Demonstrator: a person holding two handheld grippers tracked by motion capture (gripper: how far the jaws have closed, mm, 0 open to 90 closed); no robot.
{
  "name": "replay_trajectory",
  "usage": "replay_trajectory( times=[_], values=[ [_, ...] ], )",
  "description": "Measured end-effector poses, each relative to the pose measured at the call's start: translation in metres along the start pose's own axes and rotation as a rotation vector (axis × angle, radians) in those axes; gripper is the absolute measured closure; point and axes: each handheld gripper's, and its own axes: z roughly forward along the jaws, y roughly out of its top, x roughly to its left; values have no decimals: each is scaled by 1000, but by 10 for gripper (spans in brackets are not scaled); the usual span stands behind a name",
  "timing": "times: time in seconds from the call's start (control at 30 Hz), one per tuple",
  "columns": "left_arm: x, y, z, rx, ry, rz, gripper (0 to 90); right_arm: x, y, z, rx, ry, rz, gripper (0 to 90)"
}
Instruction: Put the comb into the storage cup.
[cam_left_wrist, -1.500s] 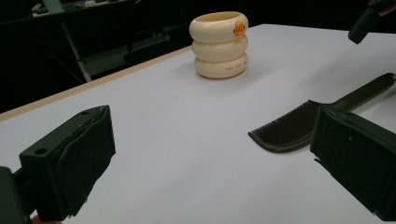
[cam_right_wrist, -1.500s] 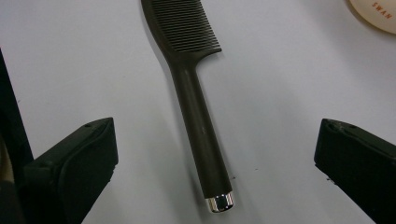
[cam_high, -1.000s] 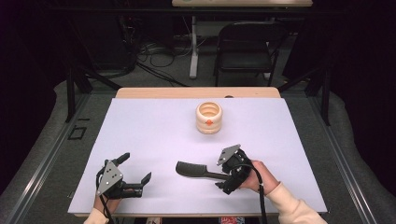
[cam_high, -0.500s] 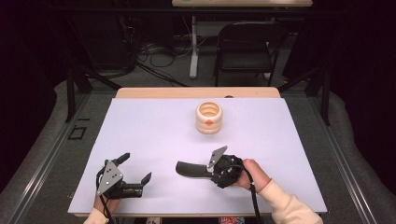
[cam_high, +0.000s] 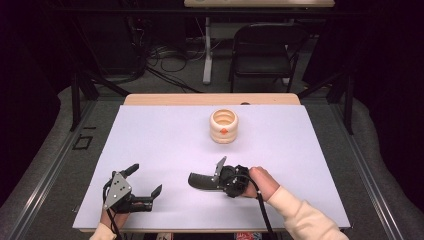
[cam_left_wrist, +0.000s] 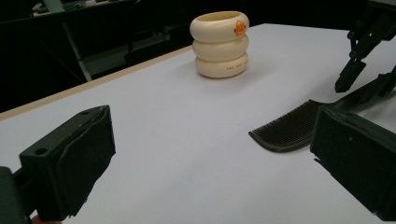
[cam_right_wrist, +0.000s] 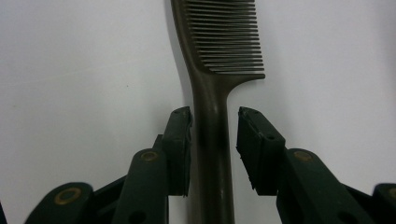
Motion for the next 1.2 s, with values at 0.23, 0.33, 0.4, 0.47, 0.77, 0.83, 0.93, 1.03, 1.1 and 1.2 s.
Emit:
replay_trajectory(
  times=[0.23,0.33,0.4,0.47,0.77,0.83,0.93,1.03,1.1,1.2],
  values=[
    [0,0,0,1,-1,2,0,0,7,7,47,13,-13,678],
    [0,0,0,2,-1,2,0,-1,10,8,65,17,-20,686],
    [0,0,0,1,-1,2,0,-1,12,10,81,20,-25,692],
    [0,0,0,1,-1,2,0,-2,13,13,88,20,-29,705],
    [0,0,0,1,-2,2,0,-3,13,12,86,25,-16,721],
    [0,0,0,1,-2,2,0,-4,11,9,62,22,-10,722],
    [0,0,0,1,-2,1,0,-4,10,6,49,19,4,722],
    [0,0,0,1,-1,2,0,-5,7,2,17,18,19,722],
    [0,0,0,2,-1,2,0,-5,5,-3,-11,10,31,722],
    [0,0,0,2,-1,2,0,-6,3,-6,-31,8,38,722]
  ],
)
